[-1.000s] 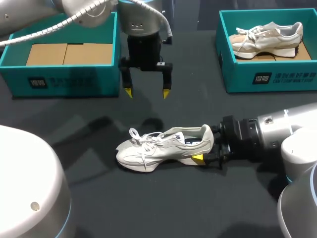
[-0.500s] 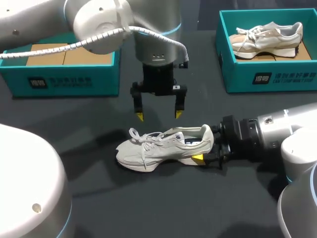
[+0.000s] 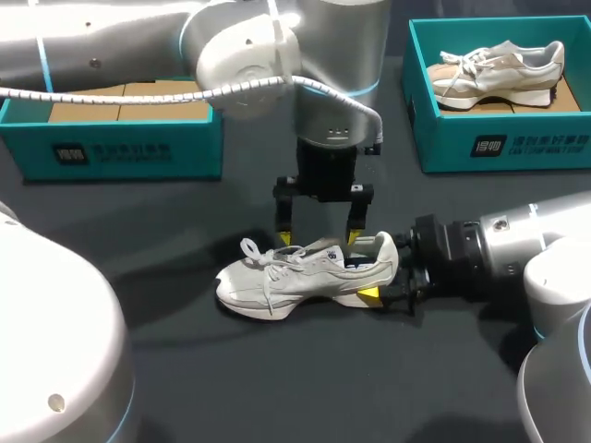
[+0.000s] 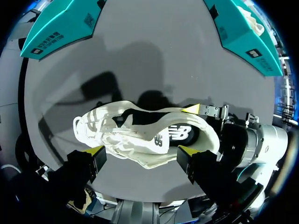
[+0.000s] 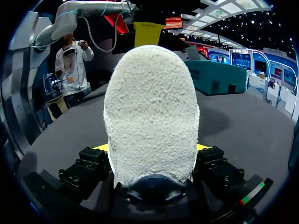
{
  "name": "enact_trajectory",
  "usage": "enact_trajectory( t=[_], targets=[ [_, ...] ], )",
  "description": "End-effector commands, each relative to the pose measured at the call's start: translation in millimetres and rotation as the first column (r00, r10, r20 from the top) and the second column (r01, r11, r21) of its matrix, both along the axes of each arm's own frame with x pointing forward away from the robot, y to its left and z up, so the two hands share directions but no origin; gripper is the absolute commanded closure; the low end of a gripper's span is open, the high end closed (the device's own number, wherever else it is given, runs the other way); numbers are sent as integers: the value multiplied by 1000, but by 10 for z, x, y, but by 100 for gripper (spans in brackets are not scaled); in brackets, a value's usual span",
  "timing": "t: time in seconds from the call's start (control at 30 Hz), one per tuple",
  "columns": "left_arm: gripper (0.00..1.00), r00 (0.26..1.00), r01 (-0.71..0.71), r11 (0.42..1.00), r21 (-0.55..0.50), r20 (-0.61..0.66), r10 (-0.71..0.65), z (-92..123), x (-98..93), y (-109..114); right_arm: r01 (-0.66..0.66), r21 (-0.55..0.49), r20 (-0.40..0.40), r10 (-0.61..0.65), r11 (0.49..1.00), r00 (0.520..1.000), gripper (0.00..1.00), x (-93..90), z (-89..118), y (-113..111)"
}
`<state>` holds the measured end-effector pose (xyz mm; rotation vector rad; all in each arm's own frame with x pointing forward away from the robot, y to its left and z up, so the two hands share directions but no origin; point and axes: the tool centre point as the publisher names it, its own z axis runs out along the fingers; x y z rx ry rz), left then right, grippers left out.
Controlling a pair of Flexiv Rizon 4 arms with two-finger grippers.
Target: Take the shoe out of the shoebox, open the shoe tongue, remove and reinsert the insole, then place the shoe into the shoebox
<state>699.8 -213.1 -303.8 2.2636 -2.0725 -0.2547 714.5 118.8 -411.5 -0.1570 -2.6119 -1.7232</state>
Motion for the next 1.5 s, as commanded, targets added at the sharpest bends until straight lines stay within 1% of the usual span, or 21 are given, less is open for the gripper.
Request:
enact_trajectory(
  t=[0.03,0.3,0.43,0.67,0.8,0.87,1.0,1.1,1.17,1.2,1.27,1.33,1.43,1.5],
  targets=[
    [0,1000,7,997,72,-21,-6,-92,24,-144,2,-2,1,-2,1000,1000,100,-1,-3,-7],
    [0,999,7,990,142,-36,-2,-279,-11,-175,2,-2,1,-2,1000,1000,100,-1,-3,-7],
    [0,998,3,984,181,-59,8,-346,-17,-162,2,-2,1,-2,1000,1000,100,-1,-3,-7],
    [0,998,-13,971,239,-57,27,-440,-18,-129,2,-2,1,-2,1000,1000,100,-1,-3,-7],
    [0,998,-6,964,264,-60,22,-452,-23,-96,2,-2,1,-2,1000,1000,100,-1,-3,-7],
    [4,998,-8,960,280,-59,25,-438,-27,-62,2,-2,1,-2,1000,1000,100,-1,-3,-7],
    [7,998,-13,951,309,-53,31,-416,-38,15,2,-2,1,-2,1000,1000,100,-1,-3,-7],
    [15,998,-16,947,320,-50,34,-397,-37,72,2,-2,1,-2,1000,1000,100,-1,-3,-7],
    [24,998,-14,947,321,-54,33,-376,-36,106,2,-2,1,-2,1000,1000,100,-1,-3,-7],
    [26,998,-13,947,320,-56,33,-366,-36,120,2,-2,1,-2,1000,1000,100,-1,-3,-7],
    [36,998,-12,949,316,-59,32,-342,-37,141,2,-2,1,-2,1000,1000,100,-1,-3,-7],
    [50,998,-13,952,305,-58,32,-311,-45,158,2,-2,1,-2,1000,1000,100,-1,-3,-7],
    [54,998,-9,957,290,-60,28,-256,-59,171,2,-2,1,-2,1000,1000,100,-1,-3,-7],
    [58,998,-8,960,279,-55,24,-220,-69,175,2,-2,1,-2,1000,1000,100,-1,-3,-7]
  ],
)
